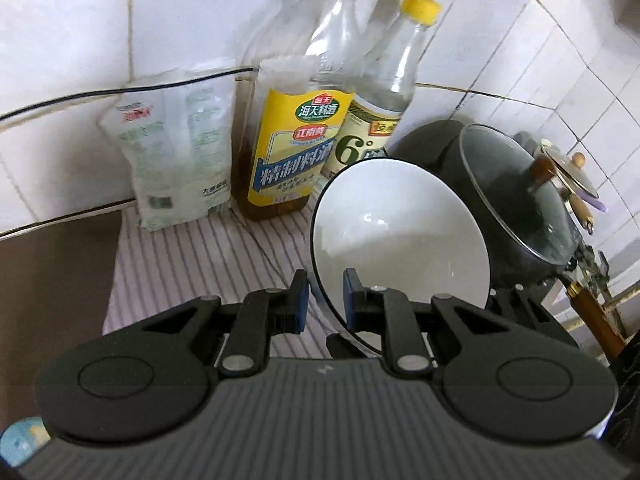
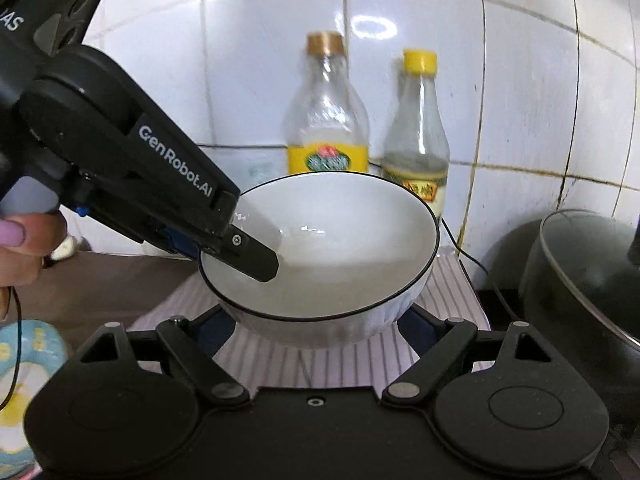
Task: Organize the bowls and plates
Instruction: 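Carry the last bowl with both grippers onto the bowl stack, open both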
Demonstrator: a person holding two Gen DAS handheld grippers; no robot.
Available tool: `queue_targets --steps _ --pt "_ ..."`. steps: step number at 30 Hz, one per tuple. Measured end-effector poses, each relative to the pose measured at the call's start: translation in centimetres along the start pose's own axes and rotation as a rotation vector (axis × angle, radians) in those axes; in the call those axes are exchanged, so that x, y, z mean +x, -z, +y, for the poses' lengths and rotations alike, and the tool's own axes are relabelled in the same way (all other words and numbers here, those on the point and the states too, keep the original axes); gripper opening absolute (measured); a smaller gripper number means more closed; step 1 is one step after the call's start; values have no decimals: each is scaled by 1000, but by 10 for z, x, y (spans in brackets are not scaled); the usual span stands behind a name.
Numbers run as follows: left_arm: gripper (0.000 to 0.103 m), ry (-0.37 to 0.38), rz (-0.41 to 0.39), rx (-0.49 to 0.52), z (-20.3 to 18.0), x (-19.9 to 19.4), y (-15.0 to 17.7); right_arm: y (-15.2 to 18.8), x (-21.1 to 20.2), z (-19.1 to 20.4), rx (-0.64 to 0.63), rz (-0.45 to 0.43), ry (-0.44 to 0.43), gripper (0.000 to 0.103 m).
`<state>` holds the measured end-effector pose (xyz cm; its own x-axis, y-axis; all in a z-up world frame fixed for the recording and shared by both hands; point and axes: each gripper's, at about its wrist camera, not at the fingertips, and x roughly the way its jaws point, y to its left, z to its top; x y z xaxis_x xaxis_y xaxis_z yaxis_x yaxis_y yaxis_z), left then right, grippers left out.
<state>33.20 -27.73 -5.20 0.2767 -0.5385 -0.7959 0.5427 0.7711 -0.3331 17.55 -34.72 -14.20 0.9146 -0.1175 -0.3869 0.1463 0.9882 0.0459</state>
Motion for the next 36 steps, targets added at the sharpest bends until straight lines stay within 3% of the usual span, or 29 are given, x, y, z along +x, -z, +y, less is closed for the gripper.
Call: queue_targets --steps 16,27,36 --pt "16 -98 -31 16 -22 -103 71 9 -89 41 -32 -23 -76 91" --pt "16 -102 17 -56 -16 -108 119 39 -108 56 -52 43 -102 91" --pt "16 -132 71 -96 0 -88 136 52 -98 64 -66 122 -135 91"
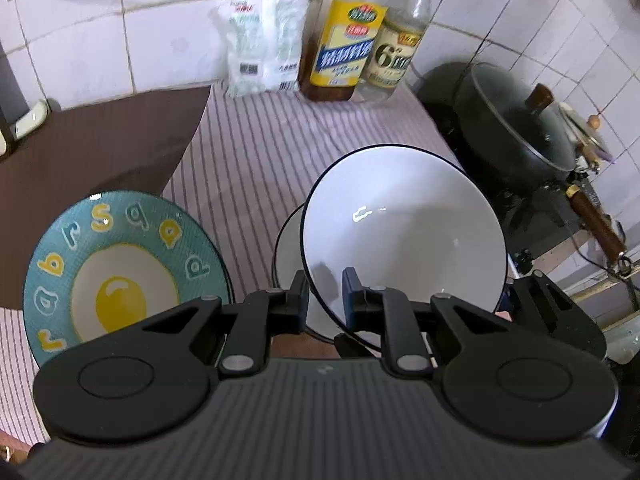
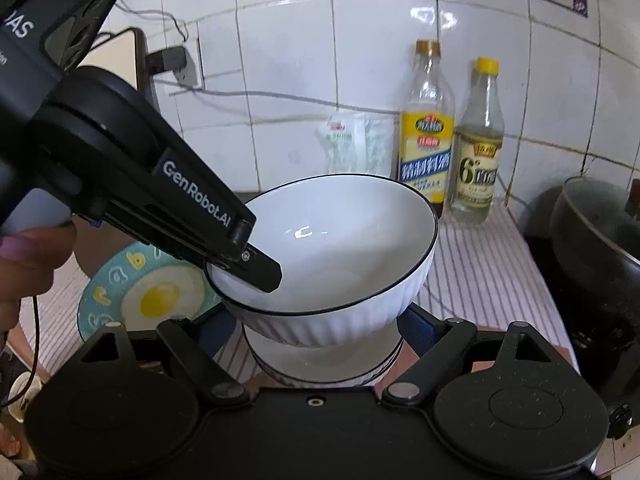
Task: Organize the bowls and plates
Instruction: 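Carry the last bowl with both grippers onto the bowl stack, open both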
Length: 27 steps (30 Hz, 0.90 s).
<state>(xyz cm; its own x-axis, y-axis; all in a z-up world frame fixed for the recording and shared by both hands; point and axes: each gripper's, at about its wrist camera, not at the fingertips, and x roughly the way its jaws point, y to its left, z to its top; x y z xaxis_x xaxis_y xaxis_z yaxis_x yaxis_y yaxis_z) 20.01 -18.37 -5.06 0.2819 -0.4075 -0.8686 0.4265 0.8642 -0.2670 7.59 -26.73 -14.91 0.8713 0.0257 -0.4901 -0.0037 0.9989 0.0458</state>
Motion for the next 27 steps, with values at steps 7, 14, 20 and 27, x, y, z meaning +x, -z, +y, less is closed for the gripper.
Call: queue_targets --steps 7,14,20,27 --pt "16 -20 28 -11 10 22 2 3 10 -8 5 29 -68 91" --pt "16 -25 31 4 6 30 2 2 18 -12 -45 65 -61 91" --pt "16 -69 19 22 -4 30 7 1 20 -9 -110 100 -28 91" --pt "16 -125 19 52 -19 31 12 5 21 -13 -101 111 -24 93"
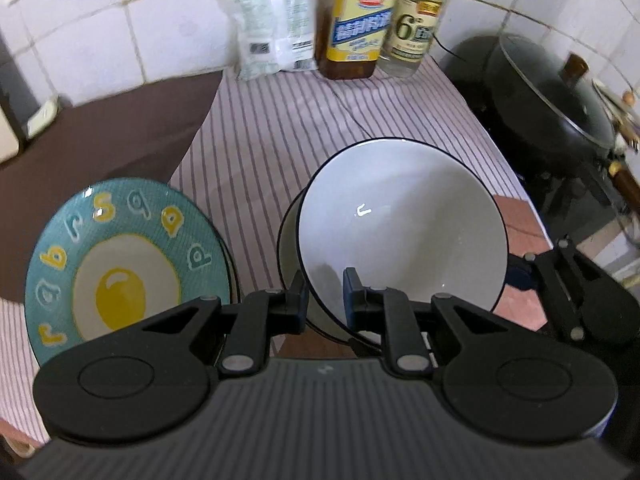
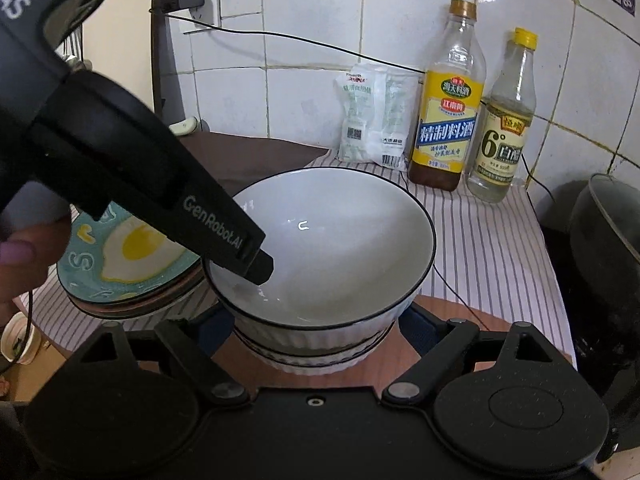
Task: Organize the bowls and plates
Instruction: 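Carry the last bowl with both grippers onto the bowl stack, open both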
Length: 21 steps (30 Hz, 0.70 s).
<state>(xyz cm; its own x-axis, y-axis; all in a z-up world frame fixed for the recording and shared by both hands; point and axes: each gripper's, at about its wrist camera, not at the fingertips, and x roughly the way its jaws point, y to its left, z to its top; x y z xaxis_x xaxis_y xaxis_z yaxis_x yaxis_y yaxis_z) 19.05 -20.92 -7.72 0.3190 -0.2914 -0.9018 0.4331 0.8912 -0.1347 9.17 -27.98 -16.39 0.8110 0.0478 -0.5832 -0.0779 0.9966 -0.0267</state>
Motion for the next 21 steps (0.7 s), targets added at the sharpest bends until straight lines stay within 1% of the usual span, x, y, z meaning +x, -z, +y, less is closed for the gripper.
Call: queue_targets --steps 3,7,9,11,16,21 --pt "16 -4 14 -2 0 1 -1 3 0 -1 -10 -18 -9 93" --pt "19 7 13 -22 2 -2 -4 3 3 -6 25 -30 -35 93" --pt "24 5 6 -34 2 -5 -4 4 3 -8 44 -36 -46 94" --pt "31 13 2 -45 1 -8 -5 4 4 -7 49 -44 -45 94" --pt "31 -61 -18 -11 -6 -11 -3 6 5 -4 46 -56 -39 98" --pt "33 -48 -31 -21 -2 -16 -3 9 2 -3 47 -76 -31 97"
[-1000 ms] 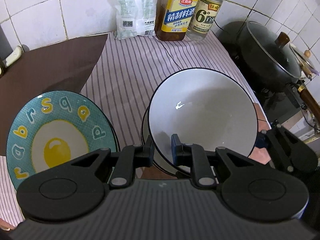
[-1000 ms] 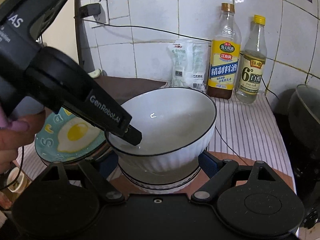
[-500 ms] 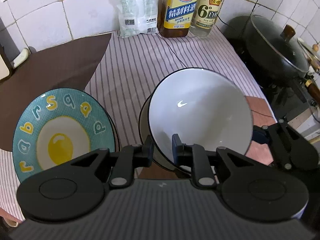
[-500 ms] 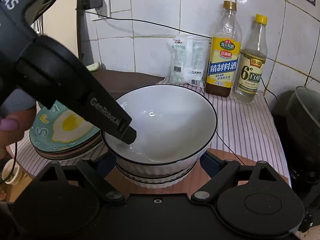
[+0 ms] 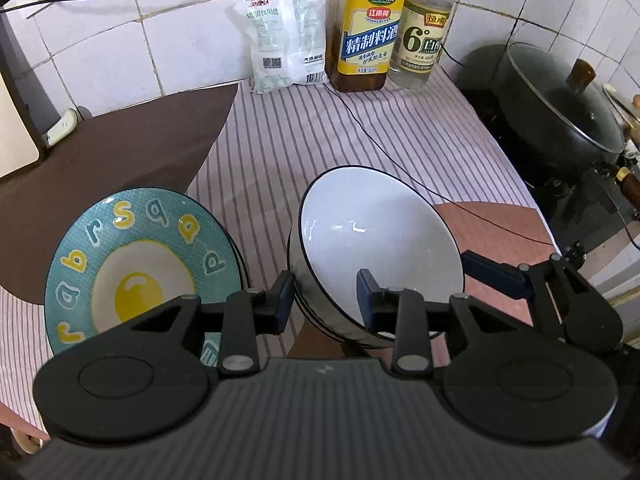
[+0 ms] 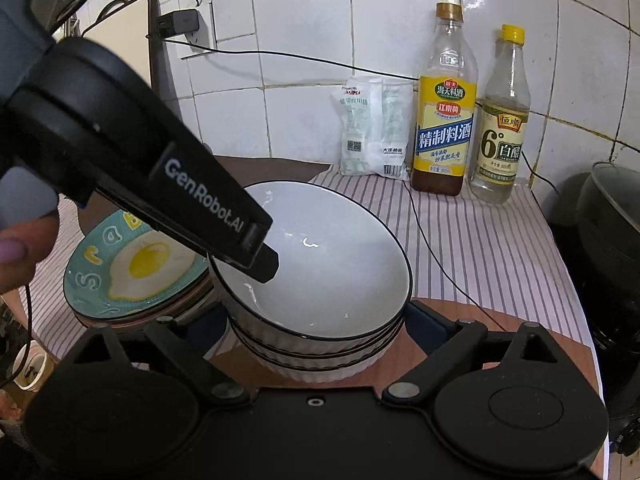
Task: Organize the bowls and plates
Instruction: 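Carry the last bowl with both grippers onto the bowl stack, open both, then close both grippers on the rim of the stacked bowls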
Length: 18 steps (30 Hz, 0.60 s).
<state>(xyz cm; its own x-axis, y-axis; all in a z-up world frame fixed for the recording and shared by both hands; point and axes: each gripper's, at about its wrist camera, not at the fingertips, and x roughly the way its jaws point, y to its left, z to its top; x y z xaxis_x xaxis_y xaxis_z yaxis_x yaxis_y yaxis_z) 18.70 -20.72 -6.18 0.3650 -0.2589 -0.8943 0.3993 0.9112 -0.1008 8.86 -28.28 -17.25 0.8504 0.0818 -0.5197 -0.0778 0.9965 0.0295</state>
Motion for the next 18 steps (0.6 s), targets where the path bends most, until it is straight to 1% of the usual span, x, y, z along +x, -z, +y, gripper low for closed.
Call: queue_targets --steps 5,9,11,14,18 --pt "39 42 -35 -28 7 -15 4 3 -4 3 6 -10 20 96" --pt "41 88 -15 -73 19 -28 11 7 -20 7 6 -41 30 96" --pt "42 114 -21 -92 24 -39 18 11 -33 13 -25 -54 43 96" --pt "46 134 -55 -139 32 -53 29 17 -48 21 -81 -80 48 97" --pt "46 160 -101 -185 43 -63 45 29 -64 29 -155 -120 66 97"
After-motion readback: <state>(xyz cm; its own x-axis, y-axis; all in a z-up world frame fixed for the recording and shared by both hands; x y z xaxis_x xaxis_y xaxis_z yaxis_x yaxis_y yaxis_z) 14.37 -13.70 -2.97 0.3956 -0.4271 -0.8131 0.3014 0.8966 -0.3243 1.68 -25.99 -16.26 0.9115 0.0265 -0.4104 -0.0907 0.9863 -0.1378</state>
